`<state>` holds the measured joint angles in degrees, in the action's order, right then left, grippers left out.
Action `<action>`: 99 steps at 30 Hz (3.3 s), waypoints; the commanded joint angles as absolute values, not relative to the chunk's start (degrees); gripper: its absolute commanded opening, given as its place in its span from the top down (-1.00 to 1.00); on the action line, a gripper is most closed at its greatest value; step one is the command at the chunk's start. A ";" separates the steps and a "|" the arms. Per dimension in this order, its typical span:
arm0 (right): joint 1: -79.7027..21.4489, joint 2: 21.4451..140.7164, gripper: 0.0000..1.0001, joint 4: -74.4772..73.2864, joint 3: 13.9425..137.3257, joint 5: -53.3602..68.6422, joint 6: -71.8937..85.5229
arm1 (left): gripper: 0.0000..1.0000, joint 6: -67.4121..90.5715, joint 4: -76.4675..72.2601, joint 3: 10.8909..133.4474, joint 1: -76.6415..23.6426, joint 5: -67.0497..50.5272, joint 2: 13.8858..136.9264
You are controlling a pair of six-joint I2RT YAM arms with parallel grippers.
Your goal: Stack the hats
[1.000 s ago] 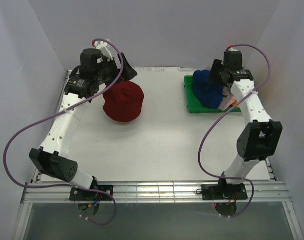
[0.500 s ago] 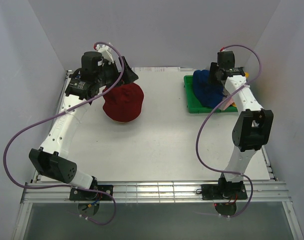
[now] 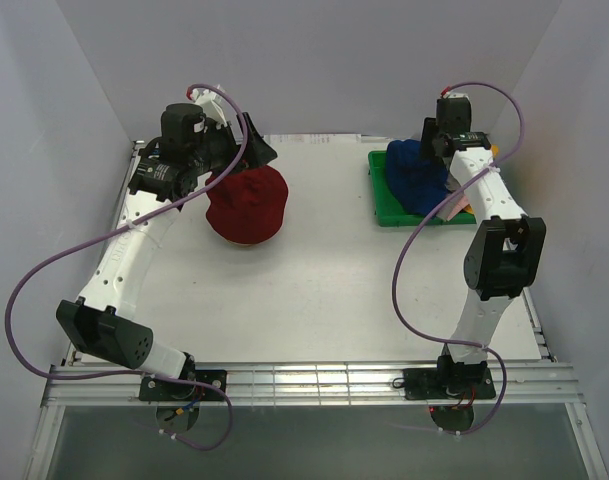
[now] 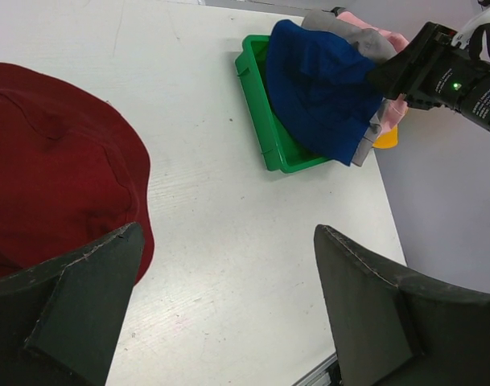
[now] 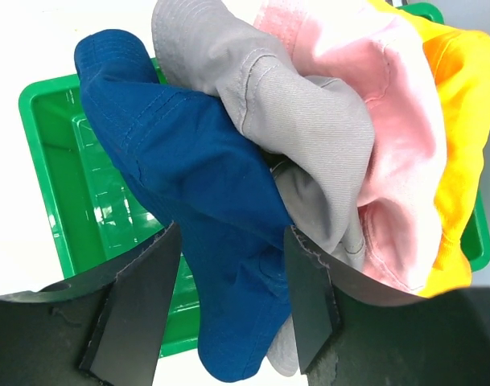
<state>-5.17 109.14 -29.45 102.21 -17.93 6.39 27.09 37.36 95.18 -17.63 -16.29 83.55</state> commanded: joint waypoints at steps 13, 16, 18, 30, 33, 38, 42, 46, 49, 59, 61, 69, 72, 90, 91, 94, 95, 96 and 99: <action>-3.69 110.65 -0.19 -26.10 102.57 -16.09 5.27 | -0.94 27.86 37.00 94.75 -17.40 -17.49 80.77; -3.60 111.62 -0.13 -26.19 102.66 -15.03 5.62 | -0.94 27.95 37.09 94.75 -17.40 -17.67 80.86; -3.52 112.41 0.00 -26.28 102.48 -14.33 5.89 | -0.93 27.95 37.18 94.48 -17.40 -17.49 80.77; -3.69 111.45 0.84 -28.65 103.97 -11.17 8.26 | -0.93 28.39 37.44 92.81 -17.40 -16.79 79.10; -3.69 109.25 0.84 -30.05 106.25 -6.87 10.45 | -0.91 28.48 37.27 92.73 -17.40 -16.96 78.93; -3.69 104.16 0.84 -30.59 108.54 2.62 15.02 | -0.91 29.27 36.83 92.29 -17.49 -17.93 78.66; -3.69 100.38 0.84 -28.92 109.51 8.25 18.80 | -0.90 29.97 35.95 91.50 -17.40 -18.54 78.22; -3.78 96.95 0.84 -26.03 109.95 15.36 23.28 | -0.91 31.29 33.85 89.65 -17.40 -19.25 77.35; -3.87 94.67 0.85 -24.00 109.52 18.01 27.06 | -0.91 32.87 31.65 87.46 -17.49 -20.56 76.99; -11.15 91.23 0.84 -14.77 109.25 21.97 37.08 | -0.83 37.00 26.54 82.97 -17.40 -22.68 74.71; -13.18 91.14 0.84 -13.28 109.86 22.32 38.23 | -0.83 37.18 26.02 82.18 -17.40 -21.72 74.01; -17.75 89.30 0.84 -5.99 109.78 26.63 47.18 | -0.81 41.64 15.05 78.40 -17.05 -25.91 74.62; -18.63 88.60 0.84 -2.47 108.99 28.56 50.96 | -0.80 46.12 6.09 75.68 -16.96 -29.25 74.36; -21.35 86.31 0.84 5.10 106.96 32.69 60.91 | -0.73 62.75 -22.32 68.73 -17.40 -34.89 79.98; -21.44 86.31 0.84 5.62 106.88 32.96 61.17 | -0.72 63.10 -23.19 68.73 -17.75 -34.81 80.50; -22.32 86.31 0.84 5.89 106.79 32.87 61.35 | -0.71 64.68 -25.48 68.91 -18.37 -34.63 81.56; -22.50 86.31 0.84 5.80 106.70 32.87 61.35 | -0.71 65.04 -25.84 69.43 -18.54 -34.54 81.91; -22.76 86.31 0.84 5.80 106.70 32.78 61.35 | -0.70 65.13 -25.93 69.78 -18.72 -34.45 82.26; -23.11 86.31 0.84 6.06 106.61 32.78 61.44 | -0.69 65.21 -26.02 70.66 -19.34 -34.28 83.41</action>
